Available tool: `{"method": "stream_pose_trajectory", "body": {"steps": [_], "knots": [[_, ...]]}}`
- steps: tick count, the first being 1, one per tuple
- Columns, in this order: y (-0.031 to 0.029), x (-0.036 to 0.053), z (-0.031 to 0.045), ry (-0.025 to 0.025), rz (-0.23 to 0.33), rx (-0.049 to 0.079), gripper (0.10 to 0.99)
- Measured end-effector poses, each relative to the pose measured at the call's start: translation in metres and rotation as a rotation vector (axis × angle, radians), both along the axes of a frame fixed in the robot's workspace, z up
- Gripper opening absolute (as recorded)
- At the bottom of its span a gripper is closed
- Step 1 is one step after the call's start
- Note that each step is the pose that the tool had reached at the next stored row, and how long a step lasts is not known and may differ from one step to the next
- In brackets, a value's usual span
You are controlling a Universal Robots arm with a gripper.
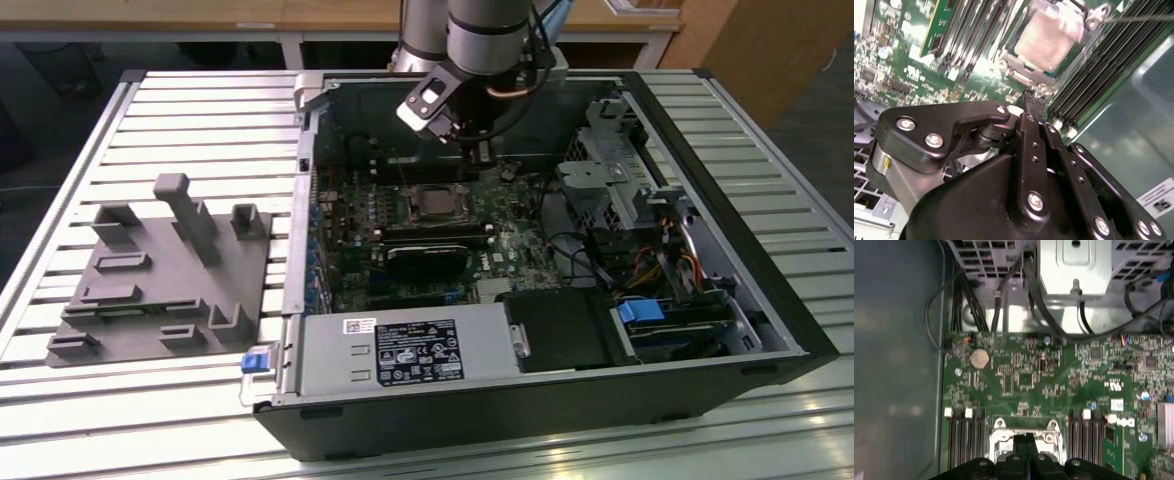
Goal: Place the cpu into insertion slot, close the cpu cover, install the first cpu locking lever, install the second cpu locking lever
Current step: 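Close the cpu cover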
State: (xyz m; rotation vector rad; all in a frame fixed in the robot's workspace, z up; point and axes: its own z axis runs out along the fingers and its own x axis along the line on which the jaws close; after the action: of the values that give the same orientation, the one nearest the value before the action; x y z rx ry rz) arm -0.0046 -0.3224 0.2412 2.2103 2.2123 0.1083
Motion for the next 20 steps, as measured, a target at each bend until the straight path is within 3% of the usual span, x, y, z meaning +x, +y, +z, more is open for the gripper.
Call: {"method": "stream_pose_trajectory", "body": {"steps": [11,20], "knots": [[0.0001,-0.0193,-0.0032,-0.0001,0.000,0.000,0.106],[-0.0041,-0.0224,-0.0129,-0.0001,0.000,0.000,0.106]]}}
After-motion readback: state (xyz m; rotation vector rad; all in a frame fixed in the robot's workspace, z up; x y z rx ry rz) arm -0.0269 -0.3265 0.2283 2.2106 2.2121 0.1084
